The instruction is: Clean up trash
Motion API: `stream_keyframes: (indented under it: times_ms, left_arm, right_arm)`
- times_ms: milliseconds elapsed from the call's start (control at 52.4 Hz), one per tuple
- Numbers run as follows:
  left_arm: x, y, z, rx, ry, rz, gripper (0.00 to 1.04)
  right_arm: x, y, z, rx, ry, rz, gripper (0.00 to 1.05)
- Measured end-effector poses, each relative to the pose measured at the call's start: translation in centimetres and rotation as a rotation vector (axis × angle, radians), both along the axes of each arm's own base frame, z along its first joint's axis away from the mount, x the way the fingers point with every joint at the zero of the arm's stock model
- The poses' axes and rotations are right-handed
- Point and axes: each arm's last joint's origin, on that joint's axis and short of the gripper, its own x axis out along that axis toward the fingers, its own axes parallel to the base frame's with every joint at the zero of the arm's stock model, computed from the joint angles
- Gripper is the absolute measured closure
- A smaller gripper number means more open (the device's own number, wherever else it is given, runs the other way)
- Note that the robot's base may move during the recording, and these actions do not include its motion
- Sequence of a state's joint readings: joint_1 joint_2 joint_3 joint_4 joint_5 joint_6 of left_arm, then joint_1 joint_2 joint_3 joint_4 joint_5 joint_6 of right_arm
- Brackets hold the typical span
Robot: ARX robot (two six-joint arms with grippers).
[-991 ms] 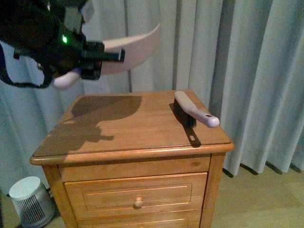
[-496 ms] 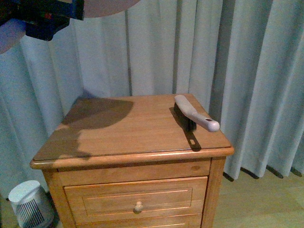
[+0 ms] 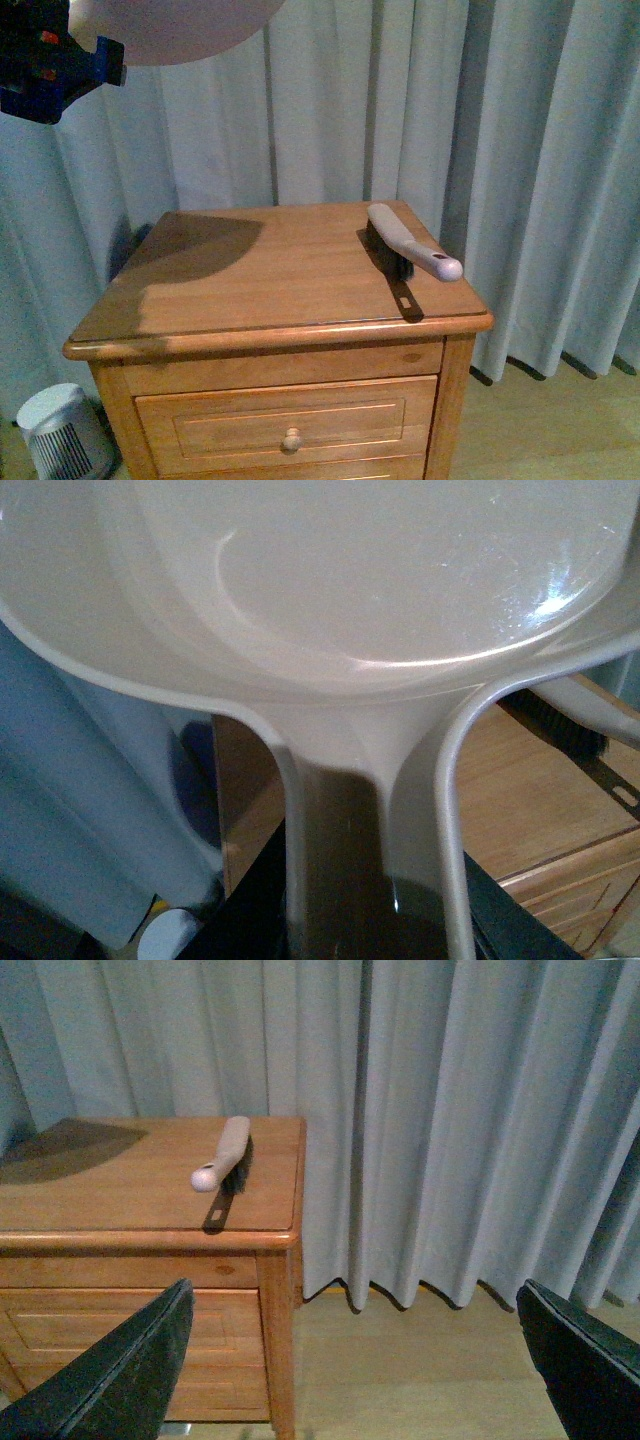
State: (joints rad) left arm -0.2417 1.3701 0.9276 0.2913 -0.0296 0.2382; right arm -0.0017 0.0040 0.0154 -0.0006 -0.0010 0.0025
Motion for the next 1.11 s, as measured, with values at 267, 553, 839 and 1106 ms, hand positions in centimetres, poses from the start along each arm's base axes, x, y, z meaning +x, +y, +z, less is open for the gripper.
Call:
stream_keyframes:
  times_ms: [267, 553, 839, 1106]
  left_arm:
    - [0.0, 0.1, 0.0, -0.008, 0.002, 0.008, 0.80]
    - [0.0, 0.2, 0.0, -0.014, 0.003, 0.012, 0.80]
    - [0.0, 0.2, 0.0, -0.016, 0.003, 0.015, 0.80]
    - [0.0, 0.2, 0.0, -0.017, 0.002, 0.014, 0.80]
  right_arm:
    - [0.0, 0.0, 0.0, 0.000, 0.000, 0.000, 0.07]
    - [0.0, 0.0, 0.0, 0.000, 0.000, 0.000, 0.07]
    - [0.7, 0.0, 0.0, 0.019, 0.329, -0.272, 0.07]
    - [5.1, -0.1, 5.3, 0.092, 0.317, -0.221, 0.07]
